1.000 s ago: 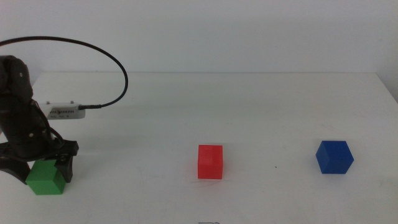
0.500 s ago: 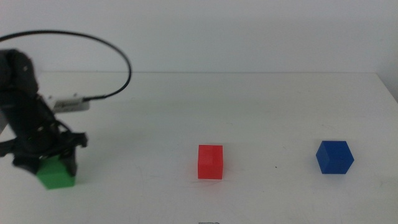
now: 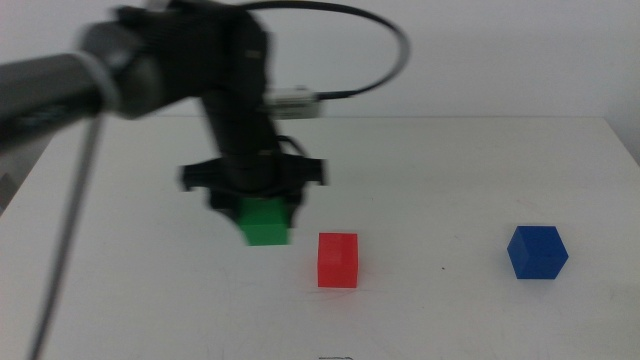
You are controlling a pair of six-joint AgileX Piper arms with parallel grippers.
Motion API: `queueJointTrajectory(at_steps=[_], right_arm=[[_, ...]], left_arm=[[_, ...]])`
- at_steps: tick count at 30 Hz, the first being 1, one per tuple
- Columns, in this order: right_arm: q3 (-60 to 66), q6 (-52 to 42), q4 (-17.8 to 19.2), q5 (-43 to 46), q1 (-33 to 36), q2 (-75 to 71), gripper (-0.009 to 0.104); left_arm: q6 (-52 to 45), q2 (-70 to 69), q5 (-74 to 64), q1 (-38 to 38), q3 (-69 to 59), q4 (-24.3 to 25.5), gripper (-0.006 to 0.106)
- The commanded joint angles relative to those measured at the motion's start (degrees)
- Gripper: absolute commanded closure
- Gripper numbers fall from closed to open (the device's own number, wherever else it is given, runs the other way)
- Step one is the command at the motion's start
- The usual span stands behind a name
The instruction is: Stack red cubes first, then green, then blue cubes in a specific spot.
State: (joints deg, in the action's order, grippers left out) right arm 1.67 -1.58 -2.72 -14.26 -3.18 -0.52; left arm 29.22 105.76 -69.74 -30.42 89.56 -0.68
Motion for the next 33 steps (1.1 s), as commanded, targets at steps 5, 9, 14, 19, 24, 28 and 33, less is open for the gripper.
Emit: queueJointTrajectory(at_steps=[5, 9, 14, 19, 24, 28, 33], right_arm=[[-1.1, -0.3, 0.6, 4.5, -0.3, -1.3, 0.001], [-1.1, -0.3, 0.6, 4.5, -0.3, -1.3, 0.001], [-1.1, -0.3, 0.6, 4.5, -0.3, -1.3, 0.001], [-1.1, -0.3, 0.6, 4.5, -0.3, -1.3, 0.001], [-1.1, -0.3, 0.6, 4.5, -0.3, -1.3, 0.001], [-1.1, -0.3, 0.6, 4.5, -0.3, -1.3, 0.001], [-1.1, -0.3, 0.6, 4.5, -0.3, -1.3, 0.001]], left_arm=[[2.7, 4.4, -5.9, -6.1, 10.8, -1.3, 0.081], [2.9, 7.6, -5.9, -7.8, 15.0, -1.9, 0.081], [2.9, 10.0, -5.9, -8.3, 17.2, -4.6, 0.081], [2.8, 11.1, -5.9, -8.3, 17.2, -4.4, 0.081], [2.8, 11.3, -5.9, -8.3, 17.2, -3.2, 0.081], [2.8, 11.3, -5.9, -8.3, 17.2, -1.9, 0.081], [2.8, 11.3, -5.9, -8.3, 17.2, -1.5, 0.081]])
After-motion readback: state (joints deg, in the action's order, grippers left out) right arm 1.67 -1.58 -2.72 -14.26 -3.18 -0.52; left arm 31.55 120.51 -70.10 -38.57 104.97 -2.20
